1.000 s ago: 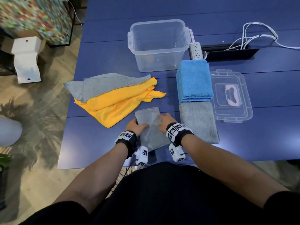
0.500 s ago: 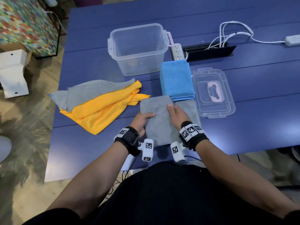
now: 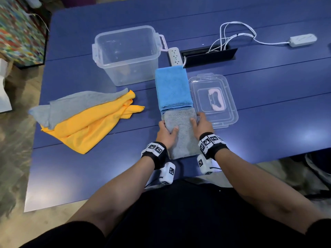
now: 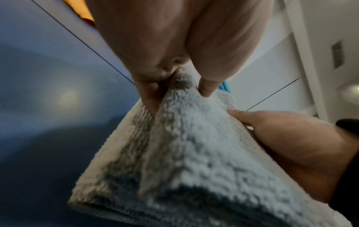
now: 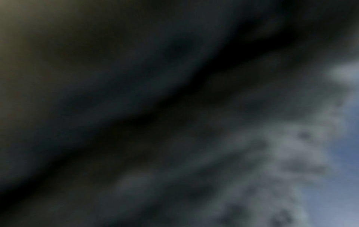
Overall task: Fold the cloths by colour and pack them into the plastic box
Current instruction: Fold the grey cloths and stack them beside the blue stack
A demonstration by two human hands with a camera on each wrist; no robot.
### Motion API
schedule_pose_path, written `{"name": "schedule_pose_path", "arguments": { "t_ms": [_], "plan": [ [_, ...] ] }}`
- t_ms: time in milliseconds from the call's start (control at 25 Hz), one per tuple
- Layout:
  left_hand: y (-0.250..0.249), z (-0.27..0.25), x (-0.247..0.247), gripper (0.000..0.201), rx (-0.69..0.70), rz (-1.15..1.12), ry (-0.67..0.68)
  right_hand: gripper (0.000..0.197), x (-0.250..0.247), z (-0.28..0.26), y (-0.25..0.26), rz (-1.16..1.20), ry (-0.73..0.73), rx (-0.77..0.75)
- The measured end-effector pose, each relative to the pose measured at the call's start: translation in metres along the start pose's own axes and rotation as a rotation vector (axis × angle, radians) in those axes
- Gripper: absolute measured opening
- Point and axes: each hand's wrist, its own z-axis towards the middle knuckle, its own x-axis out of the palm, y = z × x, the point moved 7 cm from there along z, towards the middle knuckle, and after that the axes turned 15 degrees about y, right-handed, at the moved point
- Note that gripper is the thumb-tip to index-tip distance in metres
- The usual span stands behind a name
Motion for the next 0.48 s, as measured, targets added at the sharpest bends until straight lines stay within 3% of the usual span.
{"name": "schedule_pose_path", "arguments": {
  "t_ms": [240, 360, 400, 480],
  "plan": [
    [-0.002, -0.012, -0.013, 0.057, 0.129, 0.026, -0.189, 0.027, -0.011, 0.004, 0.005, 0.0, -0.003, -0.142],
    [-0.021, -0.025, -0.024, 0.068, 0.305, 0.442, -0.338, 0.022, -0.017, -0.006, 0.019, -0.305, -0.151, -0.289],
    [-0.03, -0.025, -0.017, 0.073, 0.39, 0.63, -0.296, 0.021, -0.018, -0.012, 0.025, -0.387, -0.218, -0.39],
    [-0.033, -0.018, 0.004, 0.094, 0.454, 0.935, -0.029, 0.027, -0.007, -0.016, 0.029, -0.487, -0.188, -0.543]
  ]
}}
